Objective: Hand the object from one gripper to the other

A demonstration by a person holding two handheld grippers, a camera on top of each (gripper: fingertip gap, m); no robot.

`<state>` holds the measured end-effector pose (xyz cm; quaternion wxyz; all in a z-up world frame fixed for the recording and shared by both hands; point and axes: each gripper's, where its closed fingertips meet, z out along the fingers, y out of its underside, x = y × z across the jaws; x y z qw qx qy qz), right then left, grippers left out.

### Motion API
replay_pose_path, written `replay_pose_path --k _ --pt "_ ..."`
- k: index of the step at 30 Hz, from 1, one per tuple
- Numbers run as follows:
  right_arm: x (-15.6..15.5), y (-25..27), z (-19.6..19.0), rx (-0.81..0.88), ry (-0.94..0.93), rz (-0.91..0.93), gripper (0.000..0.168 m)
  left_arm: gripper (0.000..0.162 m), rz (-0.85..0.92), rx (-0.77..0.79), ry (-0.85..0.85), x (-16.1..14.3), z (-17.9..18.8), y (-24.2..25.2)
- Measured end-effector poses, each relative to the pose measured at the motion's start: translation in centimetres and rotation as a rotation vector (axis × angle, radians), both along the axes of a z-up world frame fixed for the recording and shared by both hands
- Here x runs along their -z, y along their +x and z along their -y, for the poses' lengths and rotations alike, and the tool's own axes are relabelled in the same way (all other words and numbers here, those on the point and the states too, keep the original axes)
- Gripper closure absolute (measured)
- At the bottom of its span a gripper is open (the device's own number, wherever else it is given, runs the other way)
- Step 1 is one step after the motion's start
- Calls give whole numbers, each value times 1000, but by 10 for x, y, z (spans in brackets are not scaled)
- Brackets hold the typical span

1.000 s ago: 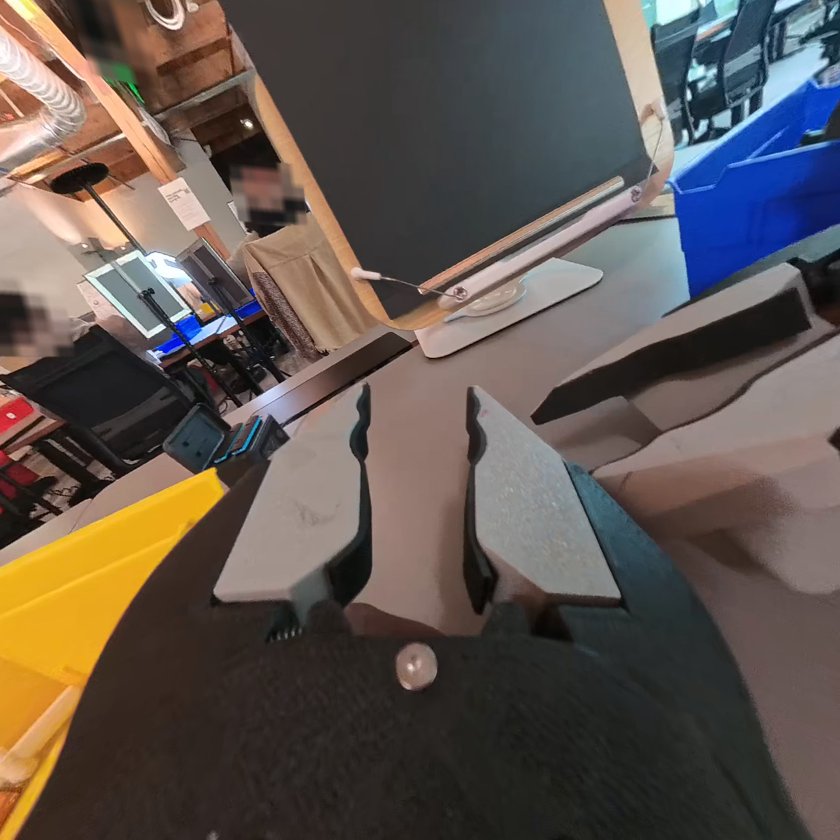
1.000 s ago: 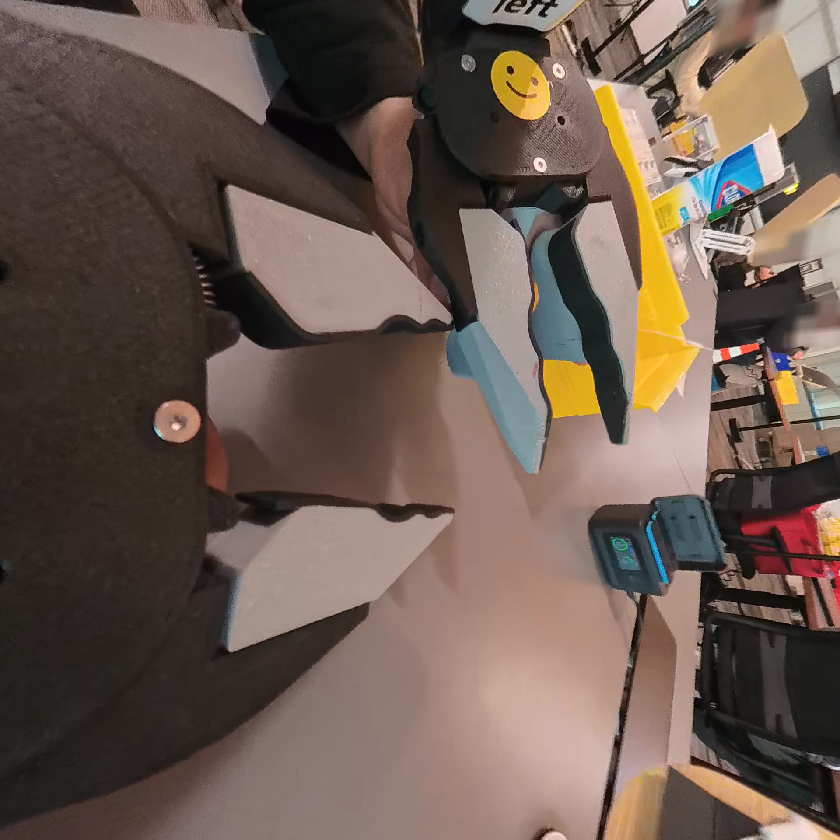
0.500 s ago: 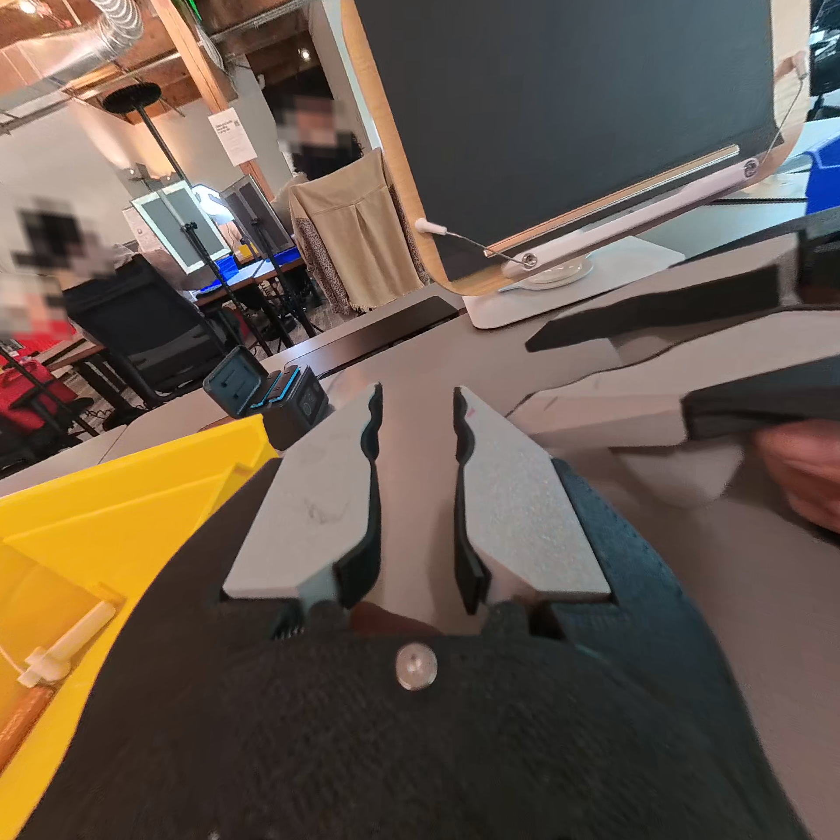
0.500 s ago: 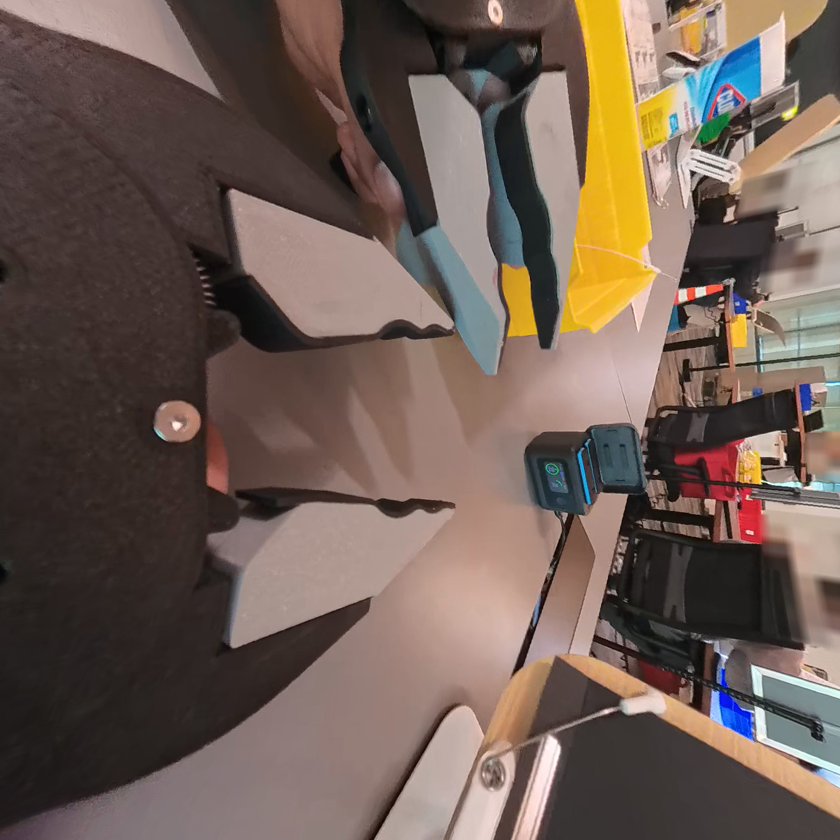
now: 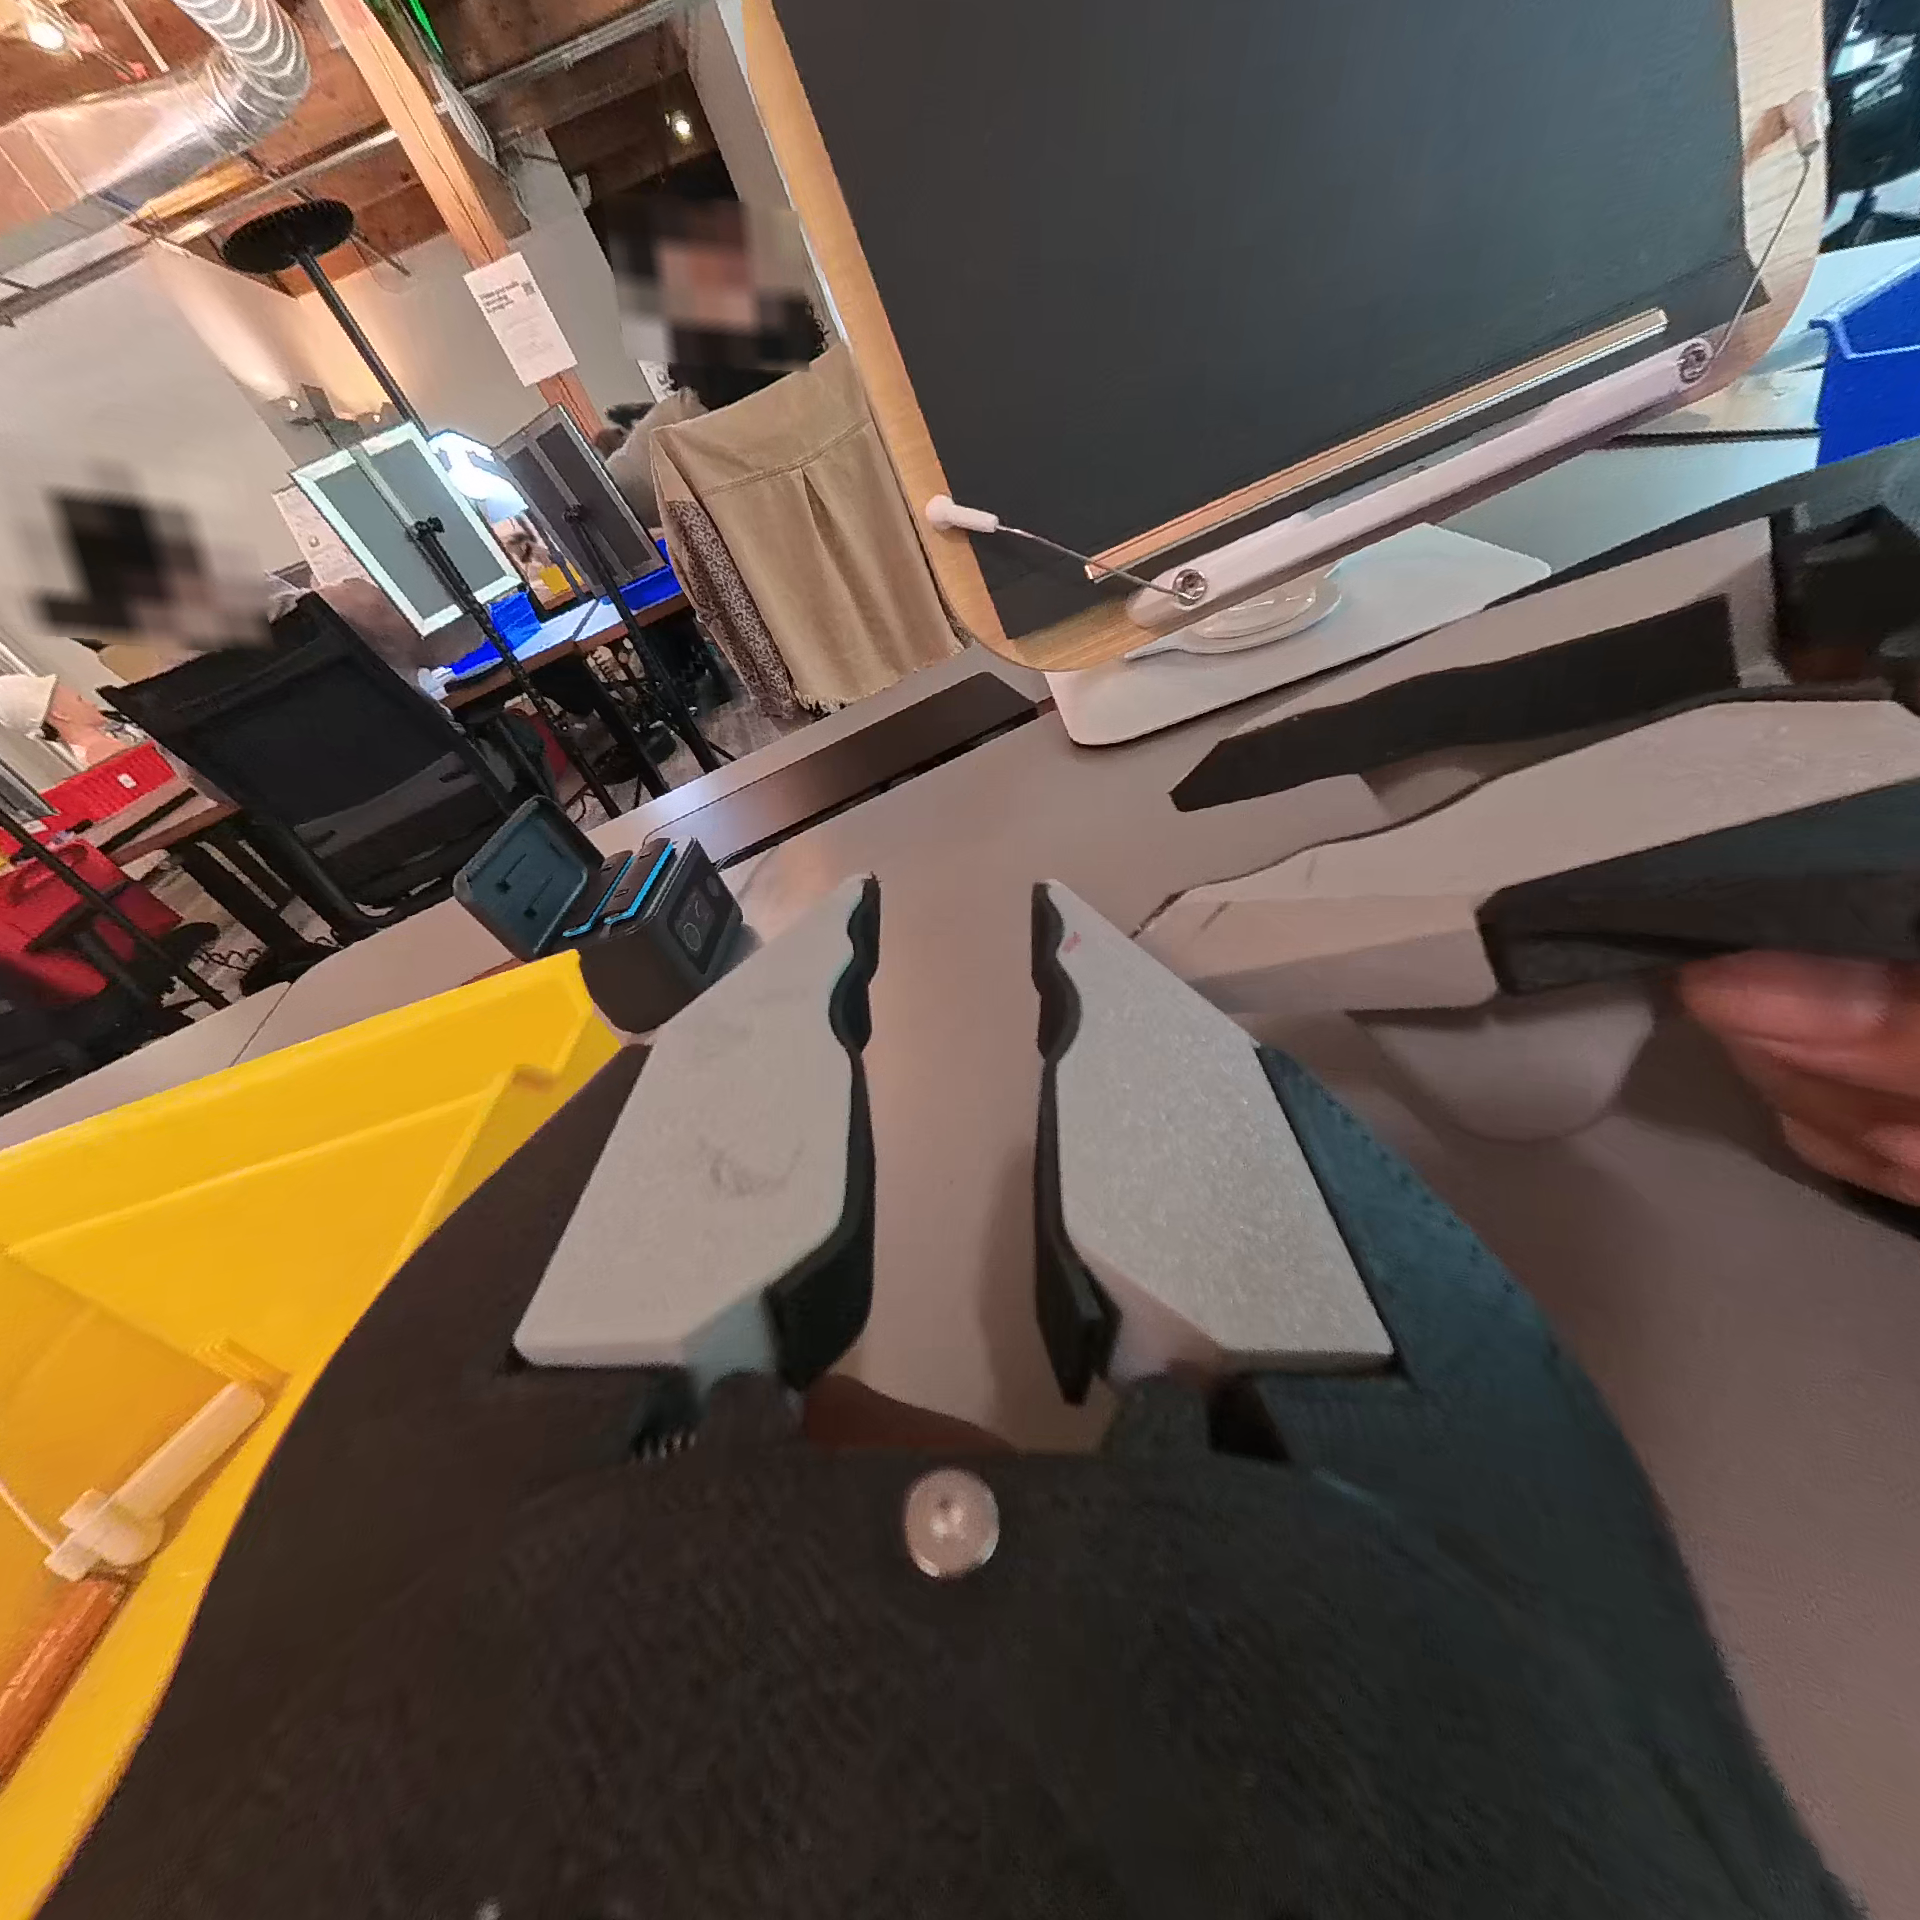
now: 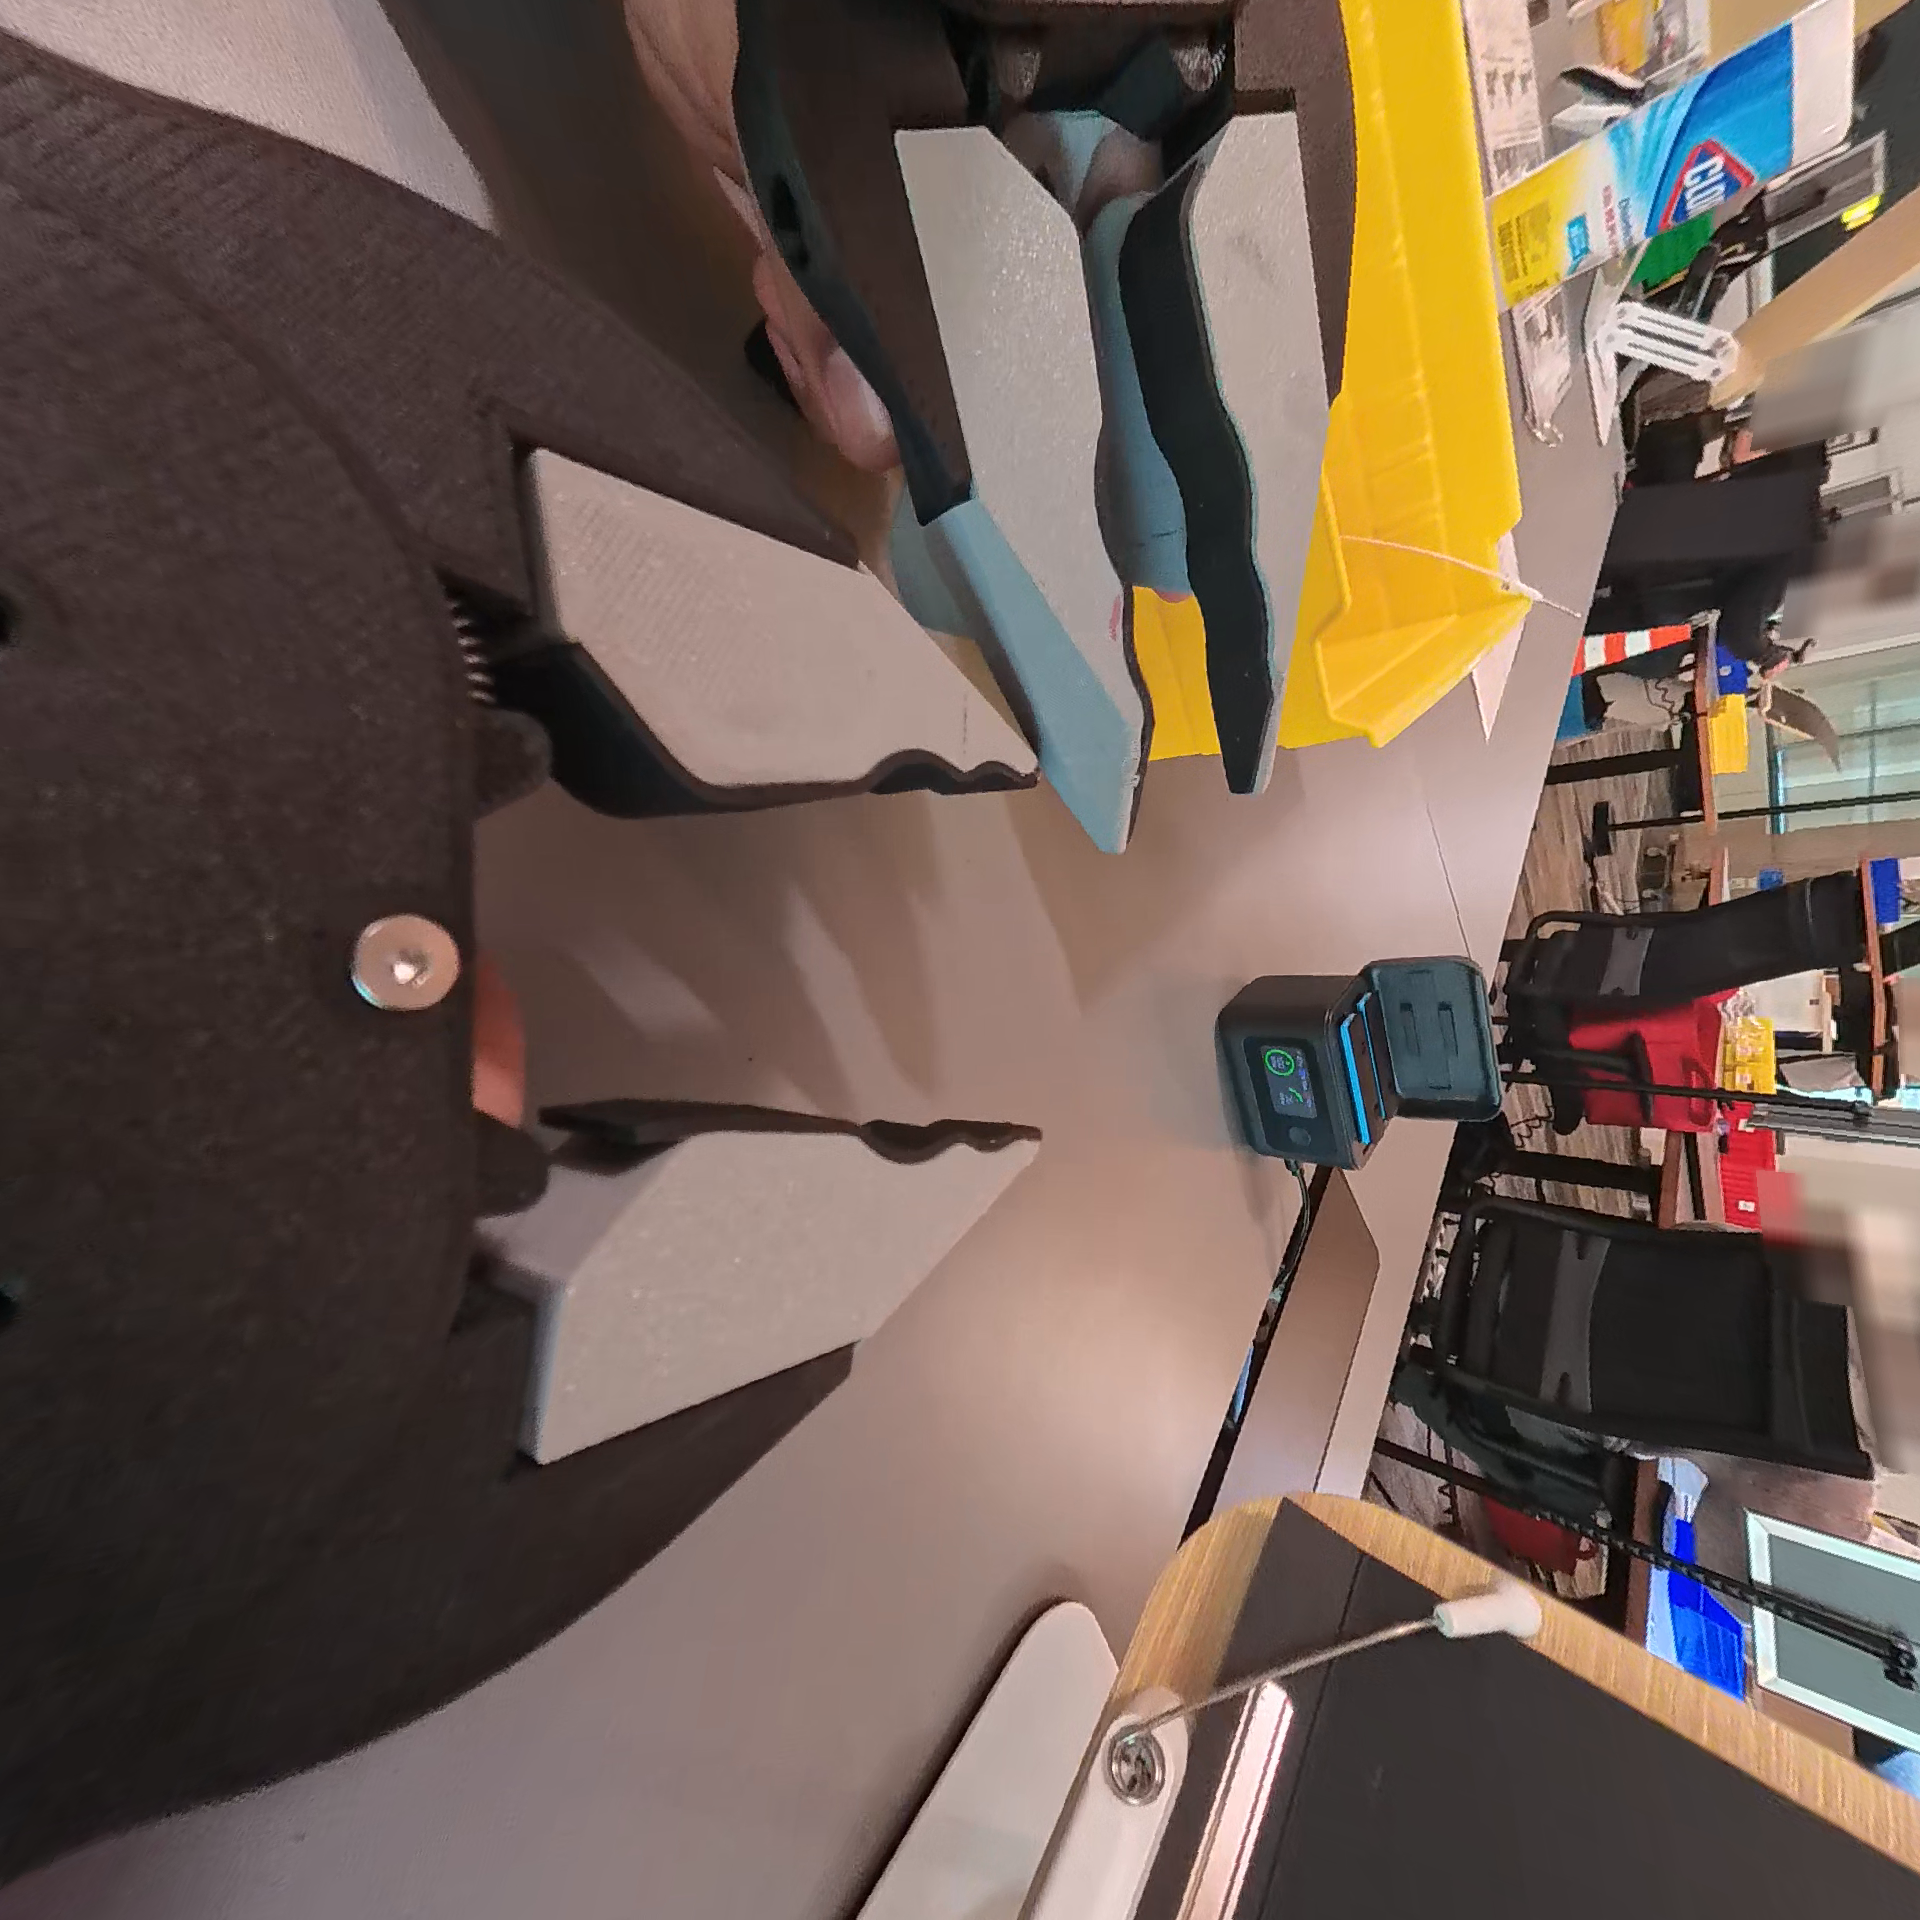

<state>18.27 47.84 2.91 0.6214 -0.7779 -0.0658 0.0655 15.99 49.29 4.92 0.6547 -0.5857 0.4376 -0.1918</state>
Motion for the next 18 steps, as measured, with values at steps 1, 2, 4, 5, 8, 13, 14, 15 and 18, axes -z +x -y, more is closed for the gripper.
replay_pose_path --k 1,2,4,5,8,13,14,15,18 --pt "0 0 0 2 -2 4 108 135 -4 -2 3 1 0 0" --pt "1 0 0 5 -6 7 107 135 -8 -3 4 1 0 0" --pt "2 0 0 9 -13 11 107 135 -13 -4 5 2 -1 0" --pt "2 0 0 10 -13 12 108 135 -13 -3 2 2 -1 0" --pt "1 0 1 9 -8 10 108 135 -17 0 2 1 0 0" --pt "3 0 0 5 -21 -1 108 134 -42 -7 28 2 -1 0" --pt "3 0 -1 6 -24 -2 108 134 -44 -5 25 2 -1 0" --pt "3 1 -1 7 -25 -4 108 134 -45 -2 19 2 0 0" --pt "3 1 -1 7 -24 -5 109 130 -37 2 5 1 -1 0"
